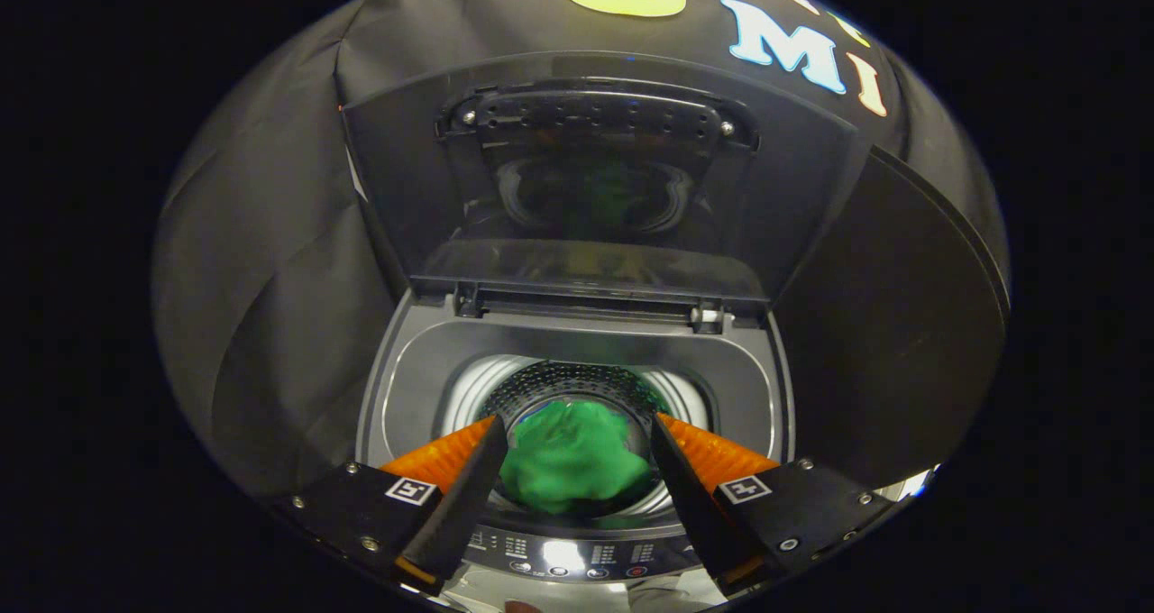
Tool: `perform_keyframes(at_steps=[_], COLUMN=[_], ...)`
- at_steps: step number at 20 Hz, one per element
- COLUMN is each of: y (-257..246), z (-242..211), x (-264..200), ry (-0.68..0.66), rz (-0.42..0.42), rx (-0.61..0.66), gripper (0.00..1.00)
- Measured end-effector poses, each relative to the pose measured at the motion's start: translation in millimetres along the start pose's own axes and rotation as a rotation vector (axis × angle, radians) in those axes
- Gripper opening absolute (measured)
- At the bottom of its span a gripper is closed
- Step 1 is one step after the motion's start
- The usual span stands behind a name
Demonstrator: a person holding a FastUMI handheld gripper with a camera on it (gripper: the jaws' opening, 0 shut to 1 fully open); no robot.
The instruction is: Put the clothes into the washing machine and then close the washing machine lid.
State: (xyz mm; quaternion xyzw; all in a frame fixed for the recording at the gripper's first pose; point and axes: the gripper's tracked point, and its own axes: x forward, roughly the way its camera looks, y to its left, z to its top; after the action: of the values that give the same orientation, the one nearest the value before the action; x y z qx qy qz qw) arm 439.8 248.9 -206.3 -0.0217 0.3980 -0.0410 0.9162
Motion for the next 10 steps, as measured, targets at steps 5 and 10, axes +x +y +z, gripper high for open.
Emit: perform_keyframes(at_steps=[5,10], y=[-8,-35], z=[43,127], x=[-26,-70], ry=[-0.106,-0.283], rz=[-0.024,-0.074], rx=[0.045,0.128], gripper=[0.98,0.98])
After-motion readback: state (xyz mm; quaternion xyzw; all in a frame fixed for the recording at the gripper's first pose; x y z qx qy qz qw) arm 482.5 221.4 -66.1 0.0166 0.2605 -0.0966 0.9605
